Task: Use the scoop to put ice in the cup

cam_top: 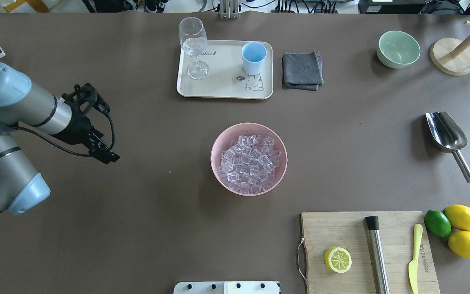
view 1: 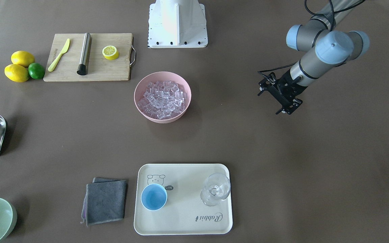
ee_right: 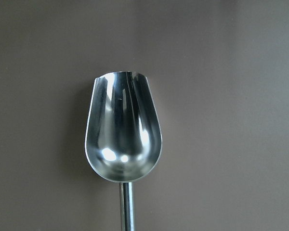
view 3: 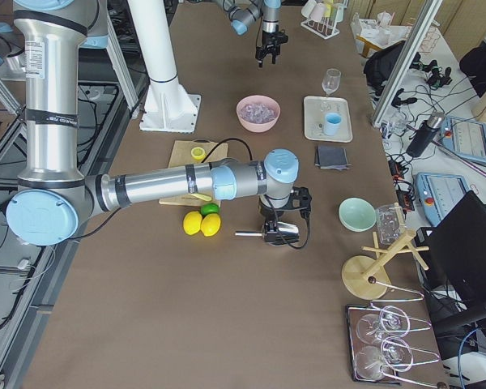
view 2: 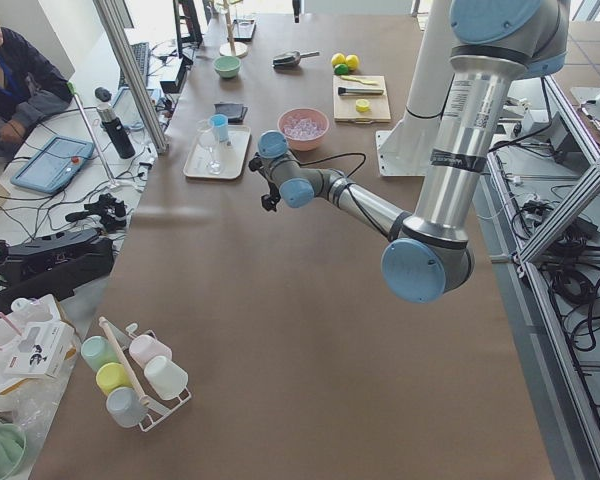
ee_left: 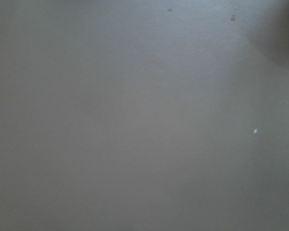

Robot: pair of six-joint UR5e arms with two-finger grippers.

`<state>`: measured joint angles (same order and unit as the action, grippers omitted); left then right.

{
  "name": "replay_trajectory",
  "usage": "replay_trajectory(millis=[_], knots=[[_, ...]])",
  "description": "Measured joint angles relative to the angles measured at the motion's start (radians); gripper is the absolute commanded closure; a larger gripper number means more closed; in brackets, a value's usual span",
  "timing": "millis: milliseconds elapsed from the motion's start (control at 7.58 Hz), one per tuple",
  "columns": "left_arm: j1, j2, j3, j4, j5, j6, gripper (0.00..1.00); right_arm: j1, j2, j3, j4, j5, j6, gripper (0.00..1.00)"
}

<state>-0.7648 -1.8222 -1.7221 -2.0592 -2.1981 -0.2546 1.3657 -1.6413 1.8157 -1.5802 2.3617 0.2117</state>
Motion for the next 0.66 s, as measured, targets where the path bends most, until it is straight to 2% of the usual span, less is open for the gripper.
replay_trajectory(millis=[396,659], knots=[[0.217,-0.105,0.002,-0.085,0.256,-0.005,0.01,-0.155,-0.120,0.020,0.261,-0.044,0.226,0.00],[0.301,-0.143,0.018,-0.172,0.350,-0.003,0.02,-0.226,-0.148,-0.038,0.385,-0.092,0.284,0.00]])
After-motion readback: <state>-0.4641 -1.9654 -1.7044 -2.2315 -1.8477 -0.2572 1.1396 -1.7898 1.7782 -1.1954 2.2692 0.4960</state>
